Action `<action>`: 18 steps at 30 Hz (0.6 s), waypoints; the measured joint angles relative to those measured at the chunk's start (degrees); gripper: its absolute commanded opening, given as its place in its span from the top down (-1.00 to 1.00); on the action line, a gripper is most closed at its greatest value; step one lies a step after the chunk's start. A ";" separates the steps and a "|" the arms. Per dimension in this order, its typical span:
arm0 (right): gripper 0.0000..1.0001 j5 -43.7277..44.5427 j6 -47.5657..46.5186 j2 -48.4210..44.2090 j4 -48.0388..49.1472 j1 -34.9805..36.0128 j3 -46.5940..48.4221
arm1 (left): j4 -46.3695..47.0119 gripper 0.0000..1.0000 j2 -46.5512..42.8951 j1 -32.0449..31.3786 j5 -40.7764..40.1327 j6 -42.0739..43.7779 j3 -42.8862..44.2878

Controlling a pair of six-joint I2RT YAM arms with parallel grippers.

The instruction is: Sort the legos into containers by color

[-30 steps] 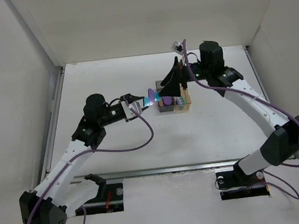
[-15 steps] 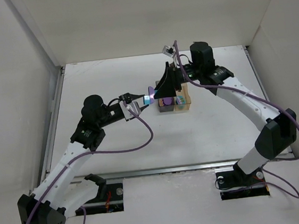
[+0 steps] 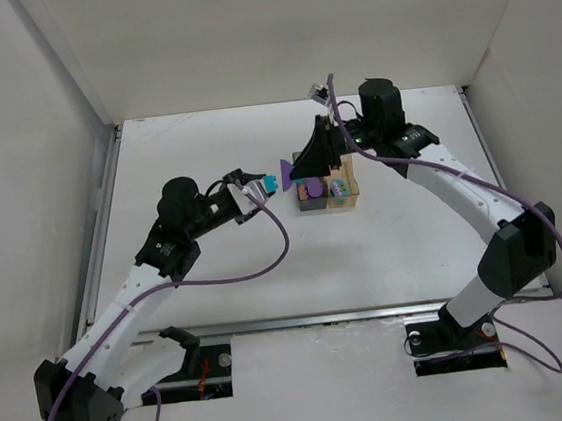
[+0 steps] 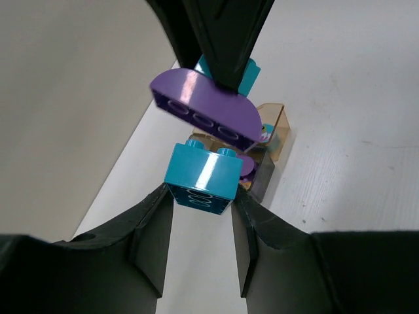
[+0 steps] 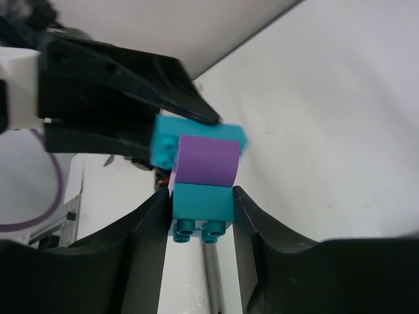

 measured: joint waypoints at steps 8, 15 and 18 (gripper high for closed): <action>1.00 5.44 1.42 0.11 -0.35 -8.07 -4.42 | -2.38 1.00 -1.20 1.29 -5.99 -2.54 -0.02; 1.00 9.42 2.14 2.10 -0.33 -9.33 -4.50 | -4.46 1.00 0.15 2.36 -8.39 -4.04 -0.09; 1.00 11.50 2.43 3.13 -0.33 -9.38 -5.29 | -4.74 1.00 0.55 2.36 -8.35 -4.72 -0.11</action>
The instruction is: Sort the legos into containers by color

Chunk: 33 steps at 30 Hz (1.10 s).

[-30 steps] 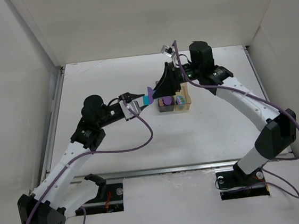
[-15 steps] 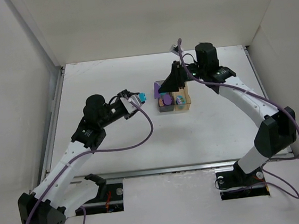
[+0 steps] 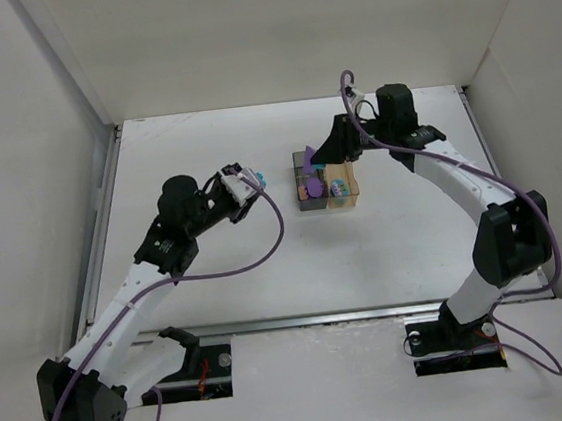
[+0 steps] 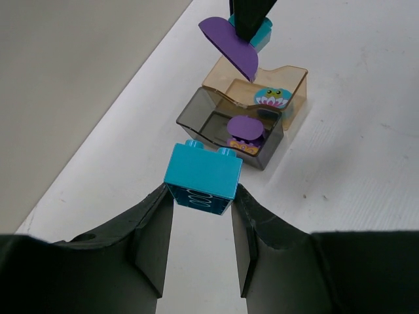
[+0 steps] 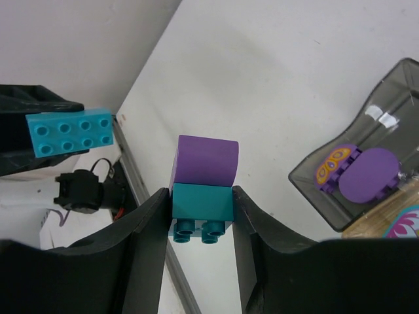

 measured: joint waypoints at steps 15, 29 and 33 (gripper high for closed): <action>1.00 21.70 0.22 -9.40 -7.72 -7.85 -2.03 | -0.42 1.00 21.62 -4.70 6.23 -8.31 11.41; 1.00 45.29 -0.96 -23.82 -8.68 -8.55 -2.03 | -0.59 0.93 59.17 -10.25 6.73 -18.01 43.17; 1.00 45.38 -2.05 -23.71 -9.22 -8.55 -2.21 | -0.81 0.52 64.11 -10.27 4.70 -18.82 43.87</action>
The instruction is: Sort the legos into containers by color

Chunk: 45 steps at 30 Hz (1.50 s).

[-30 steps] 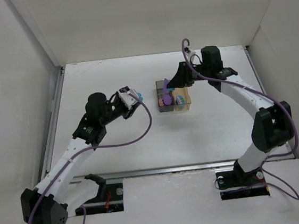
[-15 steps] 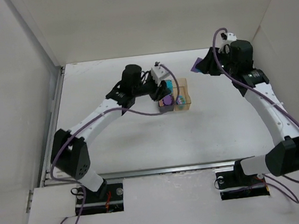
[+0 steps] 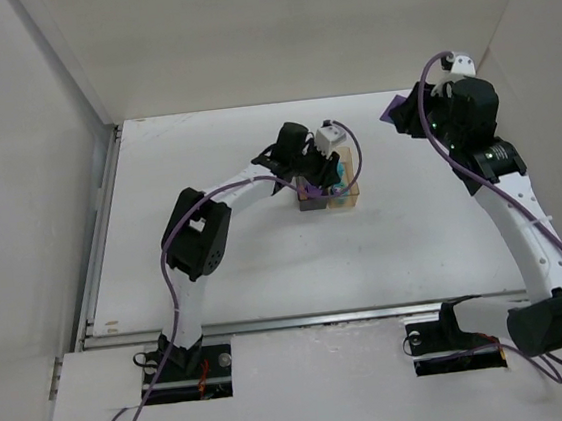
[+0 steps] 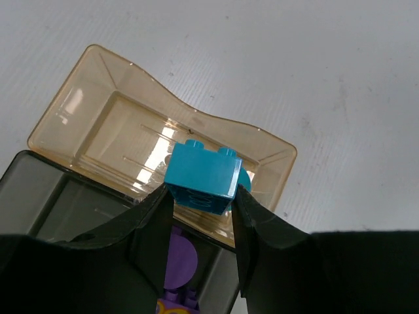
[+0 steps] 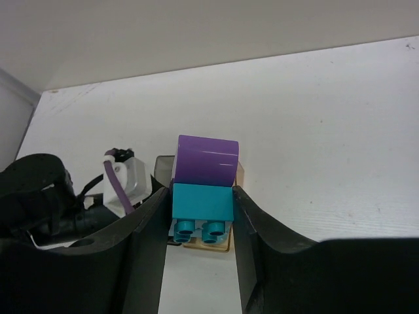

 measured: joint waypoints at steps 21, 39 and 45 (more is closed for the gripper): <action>1.00 -19.65 -10.71 -2.38 -4.76 -0.02 -3.30 | -2.97 -0.49 -15.78 -0.11 2.84 10.27 -7.02; 1.00 -41.20 -11.15 3.45 -2.58 11.98 -3.72 | -0.74 -1.00 -40.76 -4.98 3.78 41.09 -22.82; 1.00 -41.29 -10.10 3.91 -0.96 14.82 -3.72 | -1.33 -1.00 -41.48 -6.21 2.25 45.29 -23.39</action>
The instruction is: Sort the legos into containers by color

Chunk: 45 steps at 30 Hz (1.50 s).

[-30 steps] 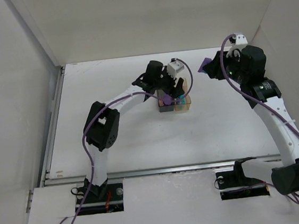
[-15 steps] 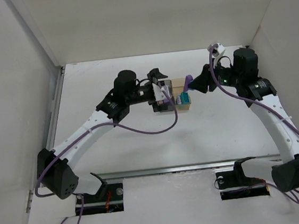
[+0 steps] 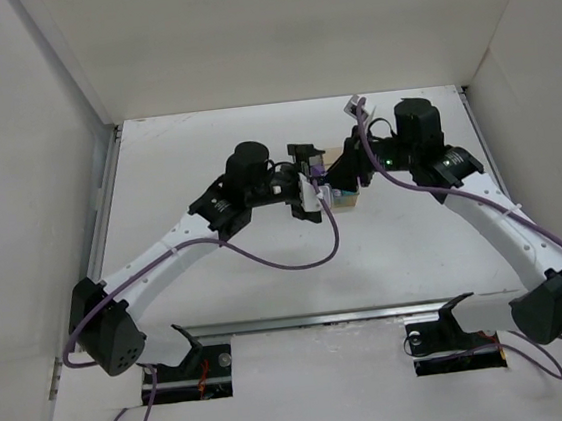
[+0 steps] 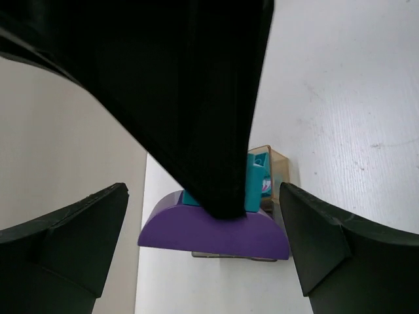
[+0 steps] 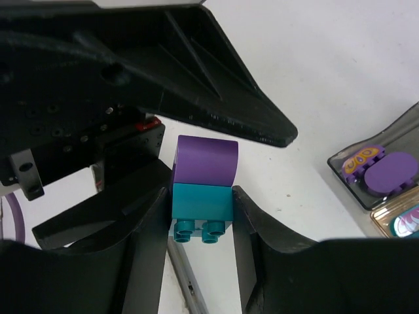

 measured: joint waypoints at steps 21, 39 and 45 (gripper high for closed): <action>1.00 4.33 1.22 1.14 0.04 0.87 0.37 | -2.56 1.00 -2.19 -0.66 -6.38 -1.11 -1.90; 0.97 30.75 3.10 26.03 -1.25 -5.81 11.69 | -5.05 1.00 -3.04 6.49 -13.62 -16.04 -7.23; -0.18 36.54 3.85 33.57 -3.17 -6.51 15.32 | -4.94 1.00 -3.02 6.51 -13.73 -17.09 -7.23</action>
